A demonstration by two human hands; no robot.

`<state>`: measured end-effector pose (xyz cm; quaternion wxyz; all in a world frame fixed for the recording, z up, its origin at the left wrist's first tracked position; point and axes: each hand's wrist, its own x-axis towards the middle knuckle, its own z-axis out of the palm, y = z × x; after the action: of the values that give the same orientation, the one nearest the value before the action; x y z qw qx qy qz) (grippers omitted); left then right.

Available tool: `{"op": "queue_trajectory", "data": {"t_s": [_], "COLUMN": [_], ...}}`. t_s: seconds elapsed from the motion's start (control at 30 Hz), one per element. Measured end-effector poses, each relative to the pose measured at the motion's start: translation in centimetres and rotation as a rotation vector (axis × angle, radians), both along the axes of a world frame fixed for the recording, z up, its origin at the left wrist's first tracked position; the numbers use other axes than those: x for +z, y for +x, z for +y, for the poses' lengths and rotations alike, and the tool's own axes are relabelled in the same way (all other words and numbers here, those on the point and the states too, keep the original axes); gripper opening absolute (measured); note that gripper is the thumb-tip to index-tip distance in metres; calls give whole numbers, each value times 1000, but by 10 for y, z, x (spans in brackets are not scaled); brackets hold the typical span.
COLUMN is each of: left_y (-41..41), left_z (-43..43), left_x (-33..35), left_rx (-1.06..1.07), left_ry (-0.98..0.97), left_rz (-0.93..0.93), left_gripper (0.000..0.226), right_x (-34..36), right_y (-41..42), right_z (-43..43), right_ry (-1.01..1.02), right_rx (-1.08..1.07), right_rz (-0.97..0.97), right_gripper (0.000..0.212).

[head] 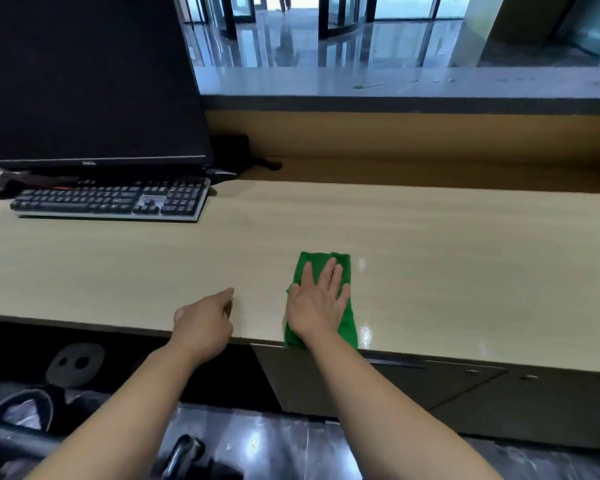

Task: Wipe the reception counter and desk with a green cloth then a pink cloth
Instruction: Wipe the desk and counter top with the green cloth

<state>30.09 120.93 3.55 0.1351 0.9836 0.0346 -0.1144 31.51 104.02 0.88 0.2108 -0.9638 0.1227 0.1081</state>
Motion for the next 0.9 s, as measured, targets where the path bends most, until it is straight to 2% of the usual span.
{"op": "queue_trajectory", "data": {"t_s": [0.1,0.17,0.27,0.33,0.43,0.57,0.67,0.8,0.9], "left_y": [-1,1,5,6,6,15,22,22,21], "left_z": [6,8,6,5,1,-10,-17,-12,1], "left_x": [-5,-7,-4,-2,1,10,16,15,7], "left_rx": [-19,-44,-63,-74,-65,-52,-55,-23,22], "left_ry": [17,34,82,124,171,234,262,204,87], "left_rz": [-1,3,11,22,15,69,114,84,44], "left_gripper": [58,48,36,38,36,14,14,16,20], "right_x": [-5,-10,-14,-15,-14,-12,-12,-12,-12], "right_y": [2,5,10,14,25,34,36,35,28], "right_z": [42,54,44,24,-18,-83,-116,-109,-77], "right_ry": [-50,-118,-180,-201,-241,-273,-299,-295,-296], "right_rx": [296,467,590,612,497,274,142,46,33], "right_rz": [-18,-48,-95,-113,-117,-89,-69,-44,-56], "right_gripper": [57,57,55,55,56,56,56,56,56]}}
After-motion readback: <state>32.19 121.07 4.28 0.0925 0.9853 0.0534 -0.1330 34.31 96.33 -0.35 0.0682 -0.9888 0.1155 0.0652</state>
